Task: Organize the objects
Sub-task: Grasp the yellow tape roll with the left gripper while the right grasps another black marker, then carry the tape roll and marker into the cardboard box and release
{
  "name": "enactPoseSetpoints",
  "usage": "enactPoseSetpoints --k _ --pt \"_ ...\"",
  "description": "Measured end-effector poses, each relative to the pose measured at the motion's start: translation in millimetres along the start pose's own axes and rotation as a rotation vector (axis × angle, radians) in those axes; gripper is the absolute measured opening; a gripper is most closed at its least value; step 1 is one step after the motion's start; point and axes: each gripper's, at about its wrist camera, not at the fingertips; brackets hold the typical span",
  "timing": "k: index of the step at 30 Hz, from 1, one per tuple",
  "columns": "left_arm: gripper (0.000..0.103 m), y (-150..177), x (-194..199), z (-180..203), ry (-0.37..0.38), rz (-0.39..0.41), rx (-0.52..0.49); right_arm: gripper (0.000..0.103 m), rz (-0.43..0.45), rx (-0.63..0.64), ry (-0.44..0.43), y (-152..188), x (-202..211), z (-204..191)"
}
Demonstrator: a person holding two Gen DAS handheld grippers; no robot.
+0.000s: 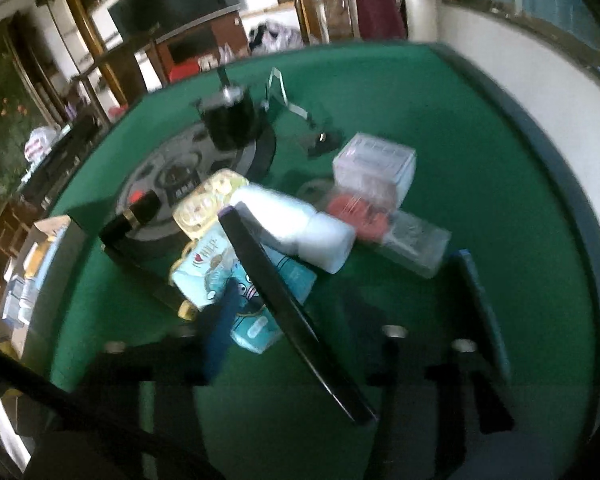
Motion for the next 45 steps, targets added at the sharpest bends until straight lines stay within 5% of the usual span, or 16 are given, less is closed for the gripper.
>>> enactPoseSetpoints --k 4,10,15,20,26,35,41,45 --pt "0.035 4 8 -21 0.0 0.012 0.036 0.014 0.001 -0.038 -0.031 2 0 3" --pt "0.035 10 24 -60 0.0 0.033 0.103 0.013 0.018 -0.07 -0.088 13 24 1" --pt "0.035 13 45 -99 -0.017 0.061 0.168 0.013 0.023 -0.14 -0.236 19 43 -10" --pt "0.035 16 50 -139 -0.104 0.047 0.205 0.013 -0.012 -0.109 -0.391 17 53 -59" --pt "0.035 21 25 -174 -0.152 -0.061 0.243 0.013 -0.119 -0.032 -0.531 24 31 -145" --pt "0.035 11 -14 -185 -0.151 -0.144 0.243 0.013 -0.251 0.084 -0.557 51 -18 -248" --pt "0.035 -2 -29 -191 -0.163 -0.14 0.257 0.013 -0.288 0.099 -0.522 55 -42 -271" --pt "0.039 -3 -30 -201 -0.108 -0.123 0.32 0.013 -0.304 0.102 -0.502 56 -52 -275"
Point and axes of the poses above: each gripper's, at about its wrist camera, not at the fingertips, and x roughly against the way its jaws point, z to its right, y to its underside, and after that the axes turned 7 degrees about -y, right-handed
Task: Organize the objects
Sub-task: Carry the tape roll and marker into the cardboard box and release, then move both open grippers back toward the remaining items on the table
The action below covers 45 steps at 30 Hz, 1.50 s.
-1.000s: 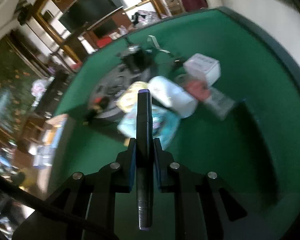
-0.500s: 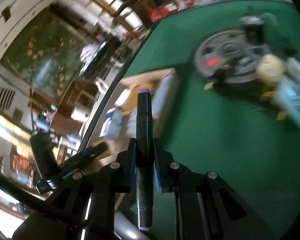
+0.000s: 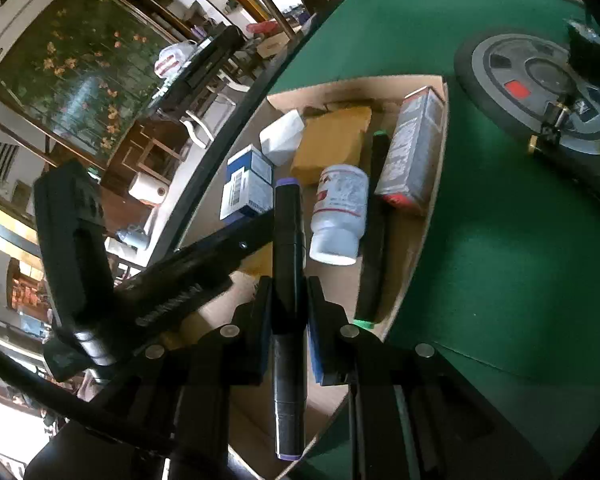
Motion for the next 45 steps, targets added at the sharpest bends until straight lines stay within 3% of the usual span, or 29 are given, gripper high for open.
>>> enactPoseSetpoints --k 3,6,9,14,18,23,28,35,41,45 --pt "0.047 1 10 -10 0.034 0.018 0.043 0.013 -0.016 0.007 0.018 -3 -8 -2" --pt "0.047 4 24 -21 0.064 0.043 0.089 0.013 -0.031 0.032 0.053 -4 -15 -5" --pt "0.059 11 49 -35 0.089 0.102 0.138 0.013 -0.037 0.075 0.117 -8 -24 -9" --pt "0.06 21 72 -54 0.049 0.171 0.171 0.014 -0.041 0.133 0.201 -15 -36 -11" --pt "0.06 24 76 -67 0.028 0.182 0.208 0.015 -0.029 0.13 0.238 -16 -38 -11" --pt "0.06 25 71 -70 -0.002 0.173 0.218 0.028 0.012 0.111 0.188 -16 -12 -9" --pt "0.06 31 71 -62 0.014 0.165 0.219 0.039 0.089 0.12 0.225 -10 18 -7" --pt "0.06 39 85 -22 -0.024 0.21 0.136 0.04 0.185 0.061 0.296 14 74 33" --pt "0.061 49 99 36 -0.103 0.314 -0.022 0.041 0.296 -0.069 0.299 44 113 79" --pt "0.061 48 127 71 -0.132 0.45 -0.117 0.041 0.351 -0.133 0.296 49 143 99"
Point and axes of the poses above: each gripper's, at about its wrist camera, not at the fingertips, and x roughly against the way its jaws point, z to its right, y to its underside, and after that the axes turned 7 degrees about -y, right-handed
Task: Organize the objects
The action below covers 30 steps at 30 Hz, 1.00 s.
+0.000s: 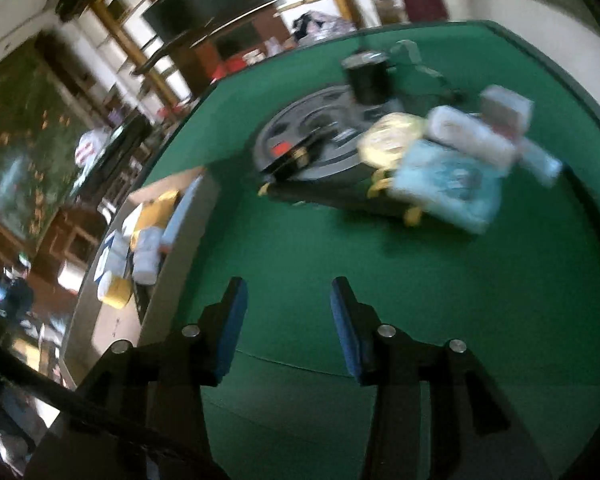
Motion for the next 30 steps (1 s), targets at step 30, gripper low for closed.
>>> enactPoseSetpoints --k 30 --pt "0.061 -142 180 180 0.468 0.37 -0.081 0.05 0.609 -0.012 -0.368 34 340 45"
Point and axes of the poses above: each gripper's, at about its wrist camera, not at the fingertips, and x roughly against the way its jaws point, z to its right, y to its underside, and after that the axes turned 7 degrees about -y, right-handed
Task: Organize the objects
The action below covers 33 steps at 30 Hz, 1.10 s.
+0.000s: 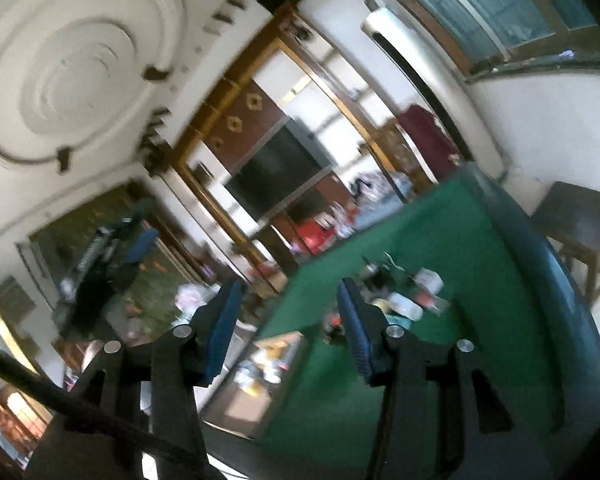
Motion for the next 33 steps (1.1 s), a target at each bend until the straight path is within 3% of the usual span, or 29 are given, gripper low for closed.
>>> enactPoseSetpoints --k 5,10,12,14,16,19,21,25,29,30,31,33 --pt "0.061 -49 38 10 0.042 0.056 -0.032 0.052 0.105 0.062 -0.023 -17 39 -33" --pt "0.062 -116 67 -17 0.051 0.086 0.1 0.053 0.213 0.067 -0.067 -58 77 -63" --pt "0.074 -140 80 -30 0.021 0.112 0.104 0.062 0.236 0.092 -0.043 -77 86 -77" --pt "0.076 -149 84 -41 -0.015 0.123 0.088 0.07 0.235 0.104 -0.011 -99 86 -89" --pt "0.094 -140 79 -52 -0.039 0.119 0.068 0.08 0.188 0.123 0.03 -118 70 -97" --pt "0.101 -93 53 -65 -0.082 0.077 -0.012 0.084 0.077 0.097 0.09 -110 35 -80" --pt "0.101 -56 34 -69 -0.052 0.009 -0.042 0.084 -0.044 0.027 0.131 -78 -9 -46" --pt "0.101 49 -35 -89 0.024 -0.254 -0.008 0.083 -0.26 -0.056 0.263 -1 -94 32" --pt "0.098 158 -107 -97 -0.002 -0.542 -0.078 0.083 -0.37 -0.06 0.487 44 -153 105" --pt "0.09 181 -123 -97 0.005 -0.612 -0.117 0.083 -0.389 -0.057 0.526 48 -164 119" --pt "0.073 197 -135 -98 0.015 -0.666 -0.152 0.083 -0.407 -0.048 0.558 51 -177 134" --pt "0.056 224 -152 -99 0.02 -0.75 -0.24 0.083 -0.407 -0.051 0.579 48 -191 157"
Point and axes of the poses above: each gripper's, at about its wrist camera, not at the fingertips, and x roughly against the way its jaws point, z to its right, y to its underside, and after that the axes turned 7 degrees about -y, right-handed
